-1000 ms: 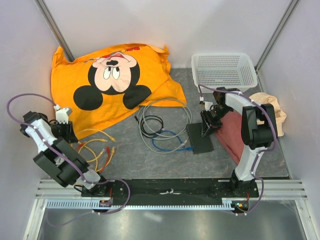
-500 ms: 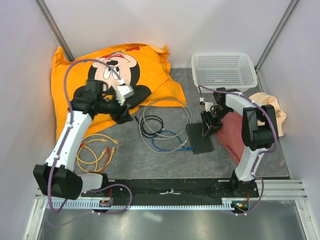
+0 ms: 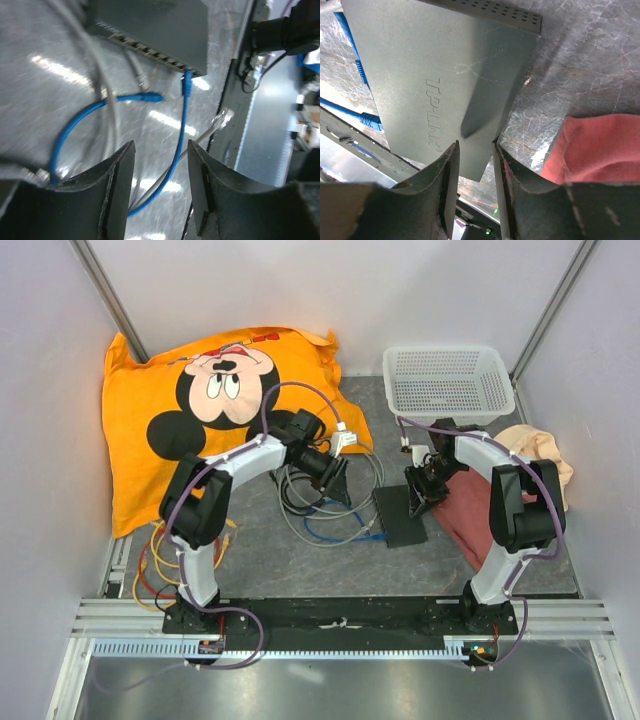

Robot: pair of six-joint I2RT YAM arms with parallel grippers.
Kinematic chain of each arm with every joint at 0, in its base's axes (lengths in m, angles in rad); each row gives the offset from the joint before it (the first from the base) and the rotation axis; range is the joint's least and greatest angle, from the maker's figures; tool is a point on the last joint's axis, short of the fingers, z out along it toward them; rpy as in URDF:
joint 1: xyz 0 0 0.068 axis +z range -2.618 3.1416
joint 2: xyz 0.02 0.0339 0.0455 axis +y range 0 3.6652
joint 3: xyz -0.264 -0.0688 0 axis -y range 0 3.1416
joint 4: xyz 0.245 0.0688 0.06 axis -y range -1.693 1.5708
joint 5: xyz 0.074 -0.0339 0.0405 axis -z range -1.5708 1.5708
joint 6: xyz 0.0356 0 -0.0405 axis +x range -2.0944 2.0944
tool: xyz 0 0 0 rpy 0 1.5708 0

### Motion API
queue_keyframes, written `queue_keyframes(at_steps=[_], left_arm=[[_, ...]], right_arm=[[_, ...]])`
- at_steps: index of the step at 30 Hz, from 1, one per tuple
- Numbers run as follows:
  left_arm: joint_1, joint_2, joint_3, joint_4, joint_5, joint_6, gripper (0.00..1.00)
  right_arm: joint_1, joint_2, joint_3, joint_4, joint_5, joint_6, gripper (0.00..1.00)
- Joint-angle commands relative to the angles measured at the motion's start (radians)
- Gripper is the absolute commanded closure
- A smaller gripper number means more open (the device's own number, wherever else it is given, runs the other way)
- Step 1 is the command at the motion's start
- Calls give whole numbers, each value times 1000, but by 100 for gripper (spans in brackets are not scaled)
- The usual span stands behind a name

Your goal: Pull the plug from the switch port

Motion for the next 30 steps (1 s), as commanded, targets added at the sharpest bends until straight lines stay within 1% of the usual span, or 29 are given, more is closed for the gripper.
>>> queue_keyframes(at_steps=[1, 3, 4, 6, 7, 9, 10, 11, 14, 16, 20, 23, 25, 27, 30], left_arm=[[-79, 55, 35, 151, 116, -170, 49], [-113, 78, 35, 191, 137, -212, 49], [-122, 98, 41, 197, 137, -216, 49], [-145, 120, 49, 195, 140, -222, 49], [-148, 141, 53, 197, 140, -227, 49], [-150, 152, 52, 200, 140, -242, 48], [-150, 153, 44, 200, 137, -242, 48], [-150, 153, 39, 203, 133, -245, 46], [-152, 152, 9, 231, 137, -275, 44], [-155, 153, -7, 241, 136, -279, 43], [-162, 160, -27, 261, 131, -285, 42], [-171, 170, -22, 269, 128, -287, 41], [-181, 186, -17, 275, 133, -285, 41], [-190, 199, -7, 277, 148, -288, 42], [-205, 230, 10, 271, 186, -276, 42]], right_arm=[[4, -35, -23, 37, 20, -38, 61], [5, -49, -23, 23, -24, -44, 63], [4, -52, -26, 20, -39, -55, 67], [5, -61, -42, 14, -84, -61, 71], [4, -61, -49, 12, -122, -66, 77], [5, -58, -52, 11, -142, -72, 87], [6, -61, -47, 12, -111, -72, 95], [6, -64, -43, 15, -87, -70, 99], [4, -89, -12, 15, -24, -61, 100], [2, -100, -3, 14, -29, -57, 100], [2, -133, -18, -12, -125, -64, 98], [1, -153, 14, -21, -141, -70, 100], [-1, -152, 29, -34, -228, -86, 100], [1, -132, 7, -40, -315, -86, 100], [2, -97, -50, -3, -317, -72, 100]])
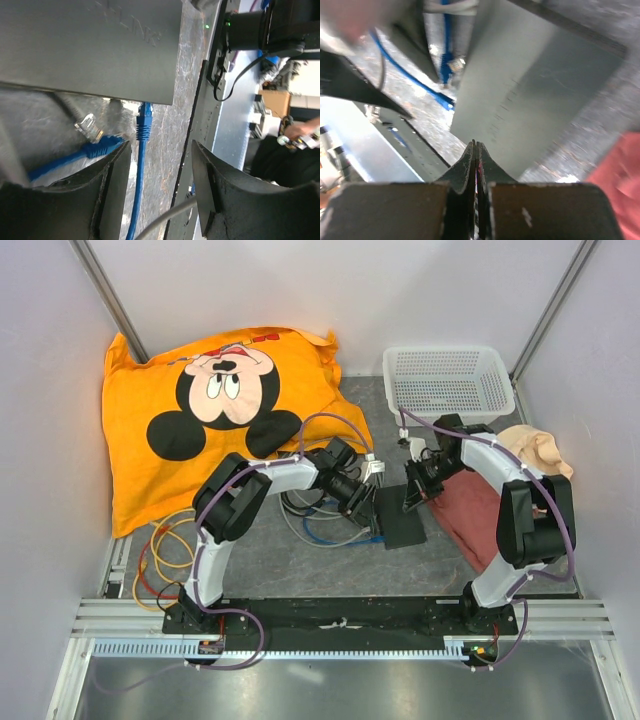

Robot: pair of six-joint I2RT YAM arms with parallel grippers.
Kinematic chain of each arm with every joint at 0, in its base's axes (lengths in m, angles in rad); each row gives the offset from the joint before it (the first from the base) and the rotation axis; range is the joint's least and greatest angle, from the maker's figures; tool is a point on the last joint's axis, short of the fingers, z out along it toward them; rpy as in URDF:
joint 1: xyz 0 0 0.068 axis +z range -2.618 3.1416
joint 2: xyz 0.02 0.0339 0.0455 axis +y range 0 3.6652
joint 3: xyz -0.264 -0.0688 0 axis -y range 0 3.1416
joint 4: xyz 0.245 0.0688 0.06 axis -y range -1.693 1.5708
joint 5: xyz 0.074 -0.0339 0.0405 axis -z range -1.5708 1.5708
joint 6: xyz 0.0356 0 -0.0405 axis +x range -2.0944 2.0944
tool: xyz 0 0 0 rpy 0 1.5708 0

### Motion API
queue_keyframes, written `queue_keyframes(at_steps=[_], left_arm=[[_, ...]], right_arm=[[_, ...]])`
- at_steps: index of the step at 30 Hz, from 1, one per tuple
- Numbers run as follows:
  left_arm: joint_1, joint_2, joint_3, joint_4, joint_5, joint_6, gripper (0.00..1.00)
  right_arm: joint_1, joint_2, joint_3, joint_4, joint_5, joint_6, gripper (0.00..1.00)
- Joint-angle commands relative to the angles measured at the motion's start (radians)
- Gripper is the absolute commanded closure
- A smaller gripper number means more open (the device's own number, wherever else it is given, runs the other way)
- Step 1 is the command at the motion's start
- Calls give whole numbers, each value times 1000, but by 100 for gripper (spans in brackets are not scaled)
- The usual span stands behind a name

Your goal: Pull the plug from the switch port

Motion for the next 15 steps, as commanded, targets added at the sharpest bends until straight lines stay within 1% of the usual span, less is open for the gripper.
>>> queue_keyframes(at_steps=[1, 6, 10, 15], left_arm=[[-26, 45, 36, 25, 65, -6, 42], [-31, 68, 50, 25, 44, 2, 42], [-34, 95, 57, 63, 70, -59, 42], [-46, 117, 59, 83, 62, -79, 43]], right_arm=[[-3, 33, -48, 23, -96, -14, 100], [-3, 102, -80, 59, -109, 20, 100], [-3, 139, -93, 91, -54, 54, 100], [-3, 195, -94, 94, -30, 68, 100]])
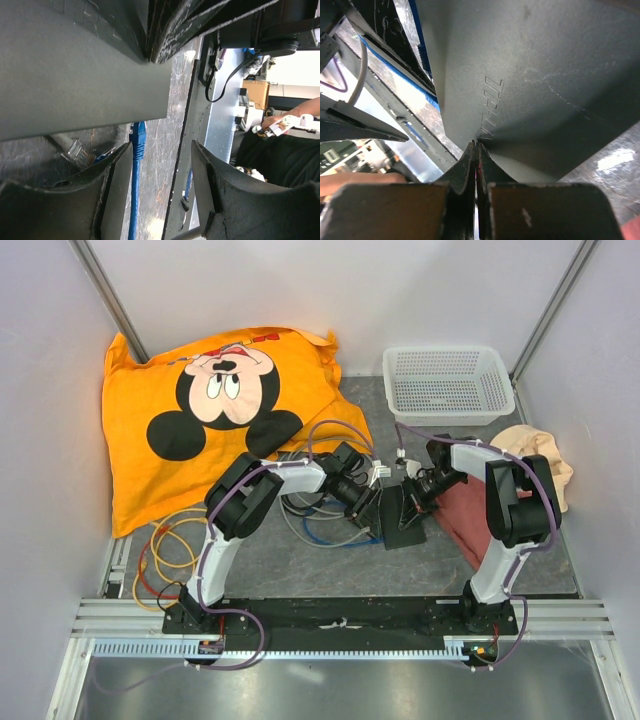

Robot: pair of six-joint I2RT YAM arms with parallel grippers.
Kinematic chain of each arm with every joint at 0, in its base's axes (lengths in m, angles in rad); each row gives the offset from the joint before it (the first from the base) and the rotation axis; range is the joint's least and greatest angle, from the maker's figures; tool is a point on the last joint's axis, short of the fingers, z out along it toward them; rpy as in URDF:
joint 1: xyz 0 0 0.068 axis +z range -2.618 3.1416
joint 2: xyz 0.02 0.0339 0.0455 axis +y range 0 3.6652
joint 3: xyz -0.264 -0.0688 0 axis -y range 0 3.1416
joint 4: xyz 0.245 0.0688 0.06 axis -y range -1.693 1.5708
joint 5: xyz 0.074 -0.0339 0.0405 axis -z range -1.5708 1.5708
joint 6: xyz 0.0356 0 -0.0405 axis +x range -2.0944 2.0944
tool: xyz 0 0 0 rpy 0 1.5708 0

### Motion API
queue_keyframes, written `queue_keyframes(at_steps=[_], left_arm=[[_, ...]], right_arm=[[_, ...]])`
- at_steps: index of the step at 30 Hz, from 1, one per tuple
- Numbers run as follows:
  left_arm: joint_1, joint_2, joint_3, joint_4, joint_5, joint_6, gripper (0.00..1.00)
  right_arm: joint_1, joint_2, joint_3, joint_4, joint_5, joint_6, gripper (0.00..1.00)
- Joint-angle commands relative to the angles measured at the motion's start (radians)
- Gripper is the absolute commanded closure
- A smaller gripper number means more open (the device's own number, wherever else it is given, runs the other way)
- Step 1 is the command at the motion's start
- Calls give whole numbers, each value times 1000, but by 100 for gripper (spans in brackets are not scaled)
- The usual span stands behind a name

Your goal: Pull the plug from the switch port

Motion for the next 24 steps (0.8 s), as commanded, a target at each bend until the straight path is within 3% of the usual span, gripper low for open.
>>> queue_keyframes(at_steps=[1, 7, 10, 17, 19, 24], left_arm=[[-19, 34, 18, 53, -9, -39, 43], [-28, 53, 19, 78, -38, -48, 43], [-33, 44, 10, 92, -145, -56, 43], [-31, -25, -117, 260, -203, -126, 43], [-30, -53, -214, 395, -196, -172, 44], [-30, -39, -239, 416, -99, -169, 52]], right_arm=[[-2, 49, -4, 48, 38, 9, 100], [-2, 92, 3, 50, 49, 11, 100], [-4, 102, 8, 47, 57, 11, 100], [-19, 147, 32, 33, 46, 9, 100], [-37, 171, 42, 22, 34, 6, 100], [-86, 213, 49, 10, 47, 0, 100]])
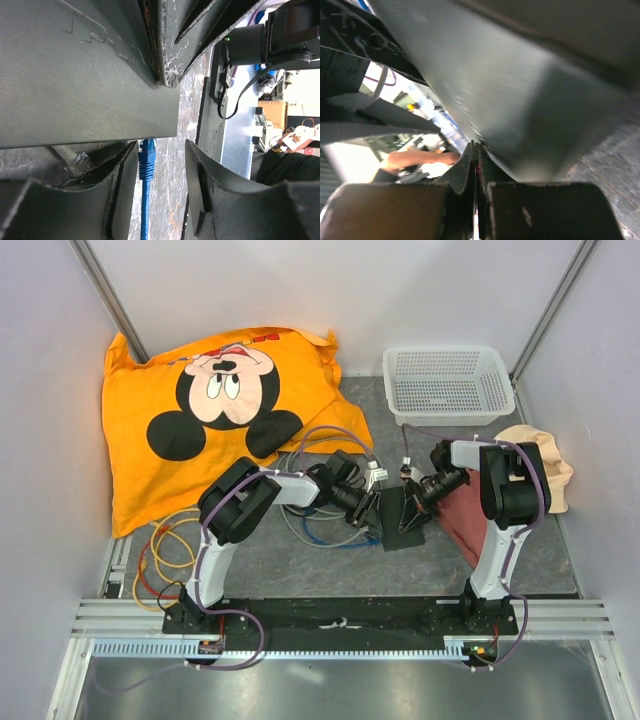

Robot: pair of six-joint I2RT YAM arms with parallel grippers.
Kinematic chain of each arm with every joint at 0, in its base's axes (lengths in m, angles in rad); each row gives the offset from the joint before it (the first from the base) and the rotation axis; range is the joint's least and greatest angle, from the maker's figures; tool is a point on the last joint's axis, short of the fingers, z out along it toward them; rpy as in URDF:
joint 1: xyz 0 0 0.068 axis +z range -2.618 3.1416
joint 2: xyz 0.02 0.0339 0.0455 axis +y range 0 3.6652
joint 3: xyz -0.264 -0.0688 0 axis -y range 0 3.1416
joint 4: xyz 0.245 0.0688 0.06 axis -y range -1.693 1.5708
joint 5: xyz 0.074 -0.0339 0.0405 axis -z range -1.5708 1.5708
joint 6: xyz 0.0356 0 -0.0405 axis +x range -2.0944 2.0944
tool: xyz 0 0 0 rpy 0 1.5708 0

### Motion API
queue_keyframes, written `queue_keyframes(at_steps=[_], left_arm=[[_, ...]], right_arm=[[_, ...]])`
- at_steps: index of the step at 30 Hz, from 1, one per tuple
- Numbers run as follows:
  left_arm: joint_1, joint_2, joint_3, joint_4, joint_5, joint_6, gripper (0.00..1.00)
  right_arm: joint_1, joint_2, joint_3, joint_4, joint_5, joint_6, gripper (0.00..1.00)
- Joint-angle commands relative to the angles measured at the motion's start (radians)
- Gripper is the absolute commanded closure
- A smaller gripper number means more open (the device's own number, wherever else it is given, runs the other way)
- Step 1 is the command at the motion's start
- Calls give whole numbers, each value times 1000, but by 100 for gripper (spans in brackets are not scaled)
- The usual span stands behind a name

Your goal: Pull the plug from the switch port

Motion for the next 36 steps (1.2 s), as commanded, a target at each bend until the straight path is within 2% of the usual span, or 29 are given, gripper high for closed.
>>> queue_keyframes(at_steps=[1, 11, 19, 21, 27, 32, 36], left_arm=[[-4, 28, -33, -3, -20, -2, 53], [-9, 71, -15, -5, -23, 10, 61], [-22, 69, -13, -35, -46, 53, 57], [-30, 69, -13, -40, -49, 70, 61], [-55, 64, -23, -46, -63, 93, 65], [-55, 67, -21, -55, -61, 113, 79], [-55, 67, -21, -63, -52, 130, 81]], right_arm=[[-38, 70, 5, 117, 157, -51, 100], [-41, 104, 22, 108, 159, -55, 100], [-41, 112, 33, 110, 155, -55, 100], [-41, 112, 31, 110, 155, -54, 100], [-42, 112, 33, 113, 155, -54, 100], [-41, 115, 36, 114, 155, -52, 100], [-41, 119, 39, 116, 155, -52, 100]])
